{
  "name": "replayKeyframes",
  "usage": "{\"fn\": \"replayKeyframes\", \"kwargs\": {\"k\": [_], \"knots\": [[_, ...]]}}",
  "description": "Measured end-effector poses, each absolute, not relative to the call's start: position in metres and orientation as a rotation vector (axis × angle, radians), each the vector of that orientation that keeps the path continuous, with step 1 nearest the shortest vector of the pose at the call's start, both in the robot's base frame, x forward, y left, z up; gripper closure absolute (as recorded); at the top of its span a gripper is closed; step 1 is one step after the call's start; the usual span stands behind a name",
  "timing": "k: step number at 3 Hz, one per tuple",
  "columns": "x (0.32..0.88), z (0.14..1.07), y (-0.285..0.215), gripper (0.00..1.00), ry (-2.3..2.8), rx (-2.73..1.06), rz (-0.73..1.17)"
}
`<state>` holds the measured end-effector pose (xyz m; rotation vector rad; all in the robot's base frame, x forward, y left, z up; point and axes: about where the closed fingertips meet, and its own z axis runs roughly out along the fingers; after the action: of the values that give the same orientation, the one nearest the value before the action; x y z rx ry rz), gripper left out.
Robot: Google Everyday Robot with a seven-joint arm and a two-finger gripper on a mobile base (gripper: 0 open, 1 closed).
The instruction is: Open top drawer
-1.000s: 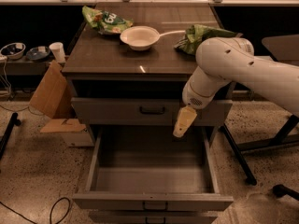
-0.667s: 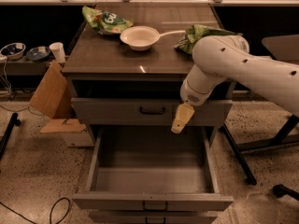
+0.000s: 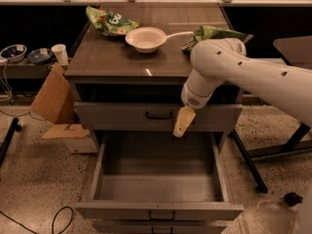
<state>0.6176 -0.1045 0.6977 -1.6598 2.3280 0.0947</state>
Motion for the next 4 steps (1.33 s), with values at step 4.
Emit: {"fn": "replayKeyframes", "kwargs": {"k": [4], "knots": [[0.578,0.659,-0.118,0.00,2.310,-1.829,0.174]]}}
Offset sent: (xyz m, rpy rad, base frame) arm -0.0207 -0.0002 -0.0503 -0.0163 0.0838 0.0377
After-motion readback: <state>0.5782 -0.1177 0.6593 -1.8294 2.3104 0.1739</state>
